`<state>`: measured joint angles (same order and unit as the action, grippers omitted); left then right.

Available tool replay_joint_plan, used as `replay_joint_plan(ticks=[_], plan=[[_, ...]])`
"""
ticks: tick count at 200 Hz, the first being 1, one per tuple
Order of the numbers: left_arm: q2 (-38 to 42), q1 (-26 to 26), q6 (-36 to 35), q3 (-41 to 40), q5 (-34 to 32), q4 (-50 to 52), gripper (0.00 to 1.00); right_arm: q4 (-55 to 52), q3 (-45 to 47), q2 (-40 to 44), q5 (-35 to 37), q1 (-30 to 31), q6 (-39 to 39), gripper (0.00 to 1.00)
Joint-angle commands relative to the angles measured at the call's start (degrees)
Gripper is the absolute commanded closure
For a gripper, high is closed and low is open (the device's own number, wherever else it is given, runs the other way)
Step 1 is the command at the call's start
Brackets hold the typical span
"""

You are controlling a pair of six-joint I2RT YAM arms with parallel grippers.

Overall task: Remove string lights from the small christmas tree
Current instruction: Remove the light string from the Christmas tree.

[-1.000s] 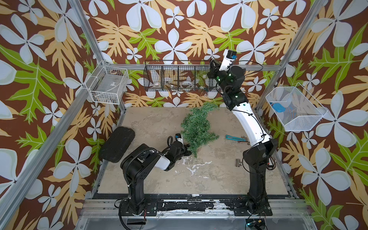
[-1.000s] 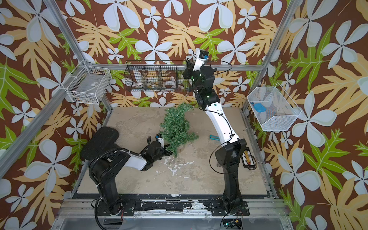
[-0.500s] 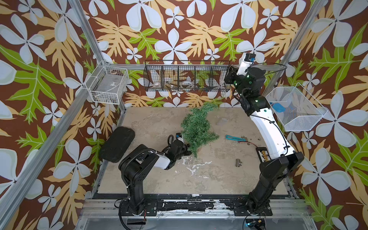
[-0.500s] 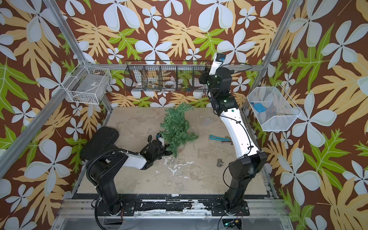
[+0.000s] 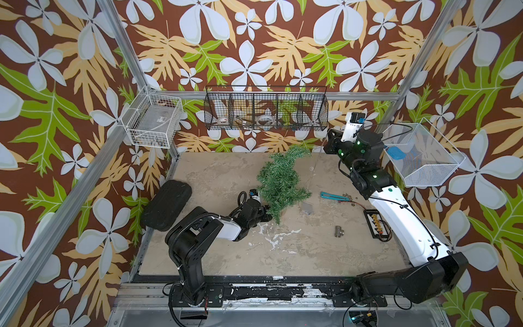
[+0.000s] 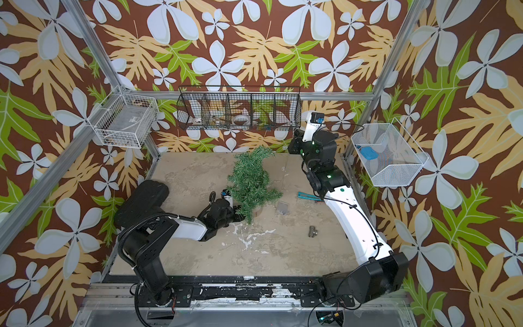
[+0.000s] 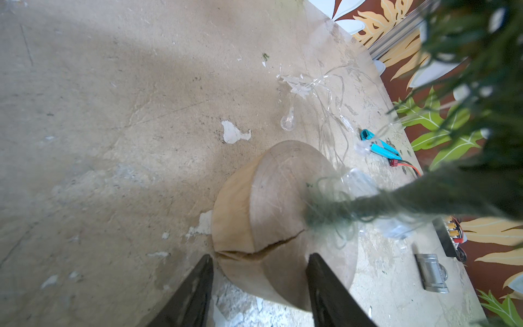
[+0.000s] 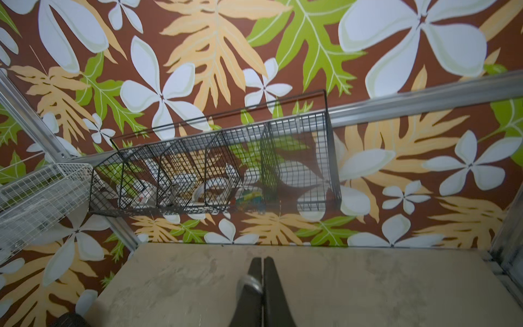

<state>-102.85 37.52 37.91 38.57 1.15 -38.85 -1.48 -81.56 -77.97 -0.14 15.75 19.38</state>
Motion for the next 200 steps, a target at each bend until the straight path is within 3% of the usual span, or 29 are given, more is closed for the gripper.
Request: replay_joint_plan(ticks=[1, 75, 107, 131, 148, 171, 200], plan=[[0.25, -0.01, 0.56, -0.98, 1.26, 7.58, 0.45, -2.79, 3.74, 2.89, -1.91, -0.13, 2.47, 1.00], [5.16, 0.00, 1.03, -2.78, 0.60, 9.20, 0.40, -7.32, 23.89, 7.77, -5.31, -0.73, 7.61, 1.00], [8.27, -0.08, 0.60, -3.17, -0.99, 12.27, 0.38, -6.16, 30.61, 5.44, -4.67, -0.72, 9.49, 1.00], [11.63, -0.24, 0.03, -5.30, -3.95, 14.03, 0.36, -5.90, 32.08, 0.15, -8.71, -0.73, 10.85, 0.97], [14.44, -0.50, -0.19, -7.51, -5.66, 14.85, 0.36, -5.59, 31.52, -5.30, -11.89, -0.73, 11.06, 0.87], [18.63, -0.93, -0.97, -10.07, -7.85, 16.60, 0.36, -5.73, 29.17, -12.25, -14.24, -0.64, 10.84, 0.64], [22.99, -1.00, 1.75, -8.29, -19.18, 29.05, 0.31, -7.80, 26.05, -17.59, -13.74, -0.47, 10.32, 0.40]])
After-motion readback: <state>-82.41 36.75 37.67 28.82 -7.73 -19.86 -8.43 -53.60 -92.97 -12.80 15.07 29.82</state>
